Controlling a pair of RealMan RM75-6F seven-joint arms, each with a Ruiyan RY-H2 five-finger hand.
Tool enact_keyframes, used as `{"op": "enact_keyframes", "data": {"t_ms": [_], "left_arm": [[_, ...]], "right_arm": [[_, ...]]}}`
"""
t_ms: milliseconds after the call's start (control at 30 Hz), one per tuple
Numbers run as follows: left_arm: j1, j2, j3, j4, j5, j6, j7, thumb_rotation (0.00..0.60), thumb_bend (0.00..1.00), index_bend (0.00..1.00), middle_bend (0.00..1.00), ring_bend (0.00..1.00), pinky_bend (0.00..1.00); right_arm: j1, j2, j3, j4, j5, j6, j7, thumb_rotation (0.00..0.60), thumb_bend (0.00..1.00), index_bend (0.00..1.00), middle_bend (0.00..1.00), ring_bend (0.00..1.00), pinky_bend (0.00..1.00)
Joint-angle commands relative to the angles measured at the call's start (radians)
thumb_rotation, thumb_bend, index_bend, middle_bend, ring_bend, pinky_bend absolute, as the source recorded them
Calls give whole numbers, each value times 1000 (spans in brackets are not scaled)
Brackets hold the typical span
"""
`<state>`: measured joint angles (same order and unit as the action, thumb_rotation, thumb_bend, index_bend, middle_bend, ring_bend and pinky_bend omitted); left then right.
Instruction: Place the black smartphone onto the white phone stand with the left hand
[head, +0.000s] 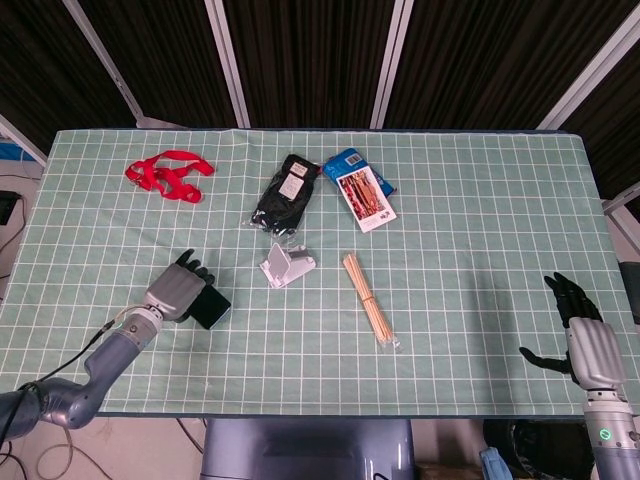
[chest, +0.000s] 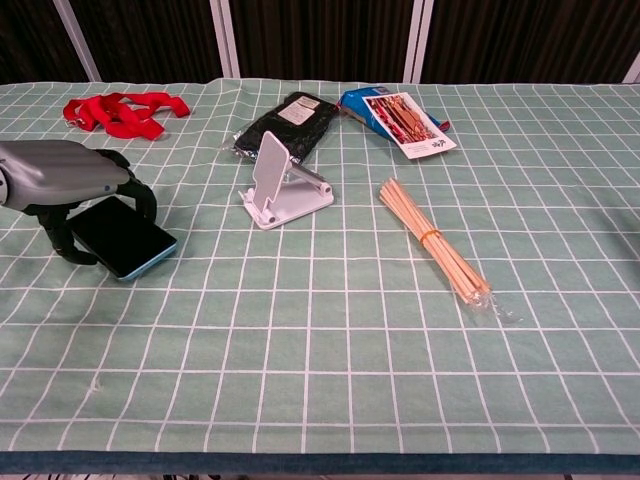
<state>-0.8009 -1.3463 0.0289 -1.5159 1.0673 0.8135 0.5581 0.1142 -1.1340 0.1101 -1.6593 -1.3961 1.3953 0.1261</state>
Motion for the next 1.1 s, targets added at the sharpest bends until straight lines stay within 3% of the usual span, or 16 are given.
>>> {"op": "enact_keyframes", "data": {"t_ms": [33, 333, 667, 1100], "left_arm": [[1, 10, -9, -16, 6, 13, -5, 600, 482, 633, 689, 142, 0], [10, 27, -63, -74, -13, 79, -36, 600, 483, 649, 705, 156, 0], [45, -30, -195, -172, -139, 198, -157, 600, 482, 621, 688, 156, 0], [41, -269, -400, -236, -440, 371, -294, 600, 477, 613, 687, 156, 0]], "right_arm": [[0, 0, 0, -1, 0, 0, 2, 600, 111, 0, 0, 0, 148], [0, 2, 0, -1, -1, -1, 11, 600, 112, 0, 0, 0, 148], [0, 3, 1, -3, 1, -4, 17, 600, 111, 0, 0, 0, 148], [0, 7, 0, -6, 5, -10, 28, 600, 111, 0, 0, 0, 148]]}}
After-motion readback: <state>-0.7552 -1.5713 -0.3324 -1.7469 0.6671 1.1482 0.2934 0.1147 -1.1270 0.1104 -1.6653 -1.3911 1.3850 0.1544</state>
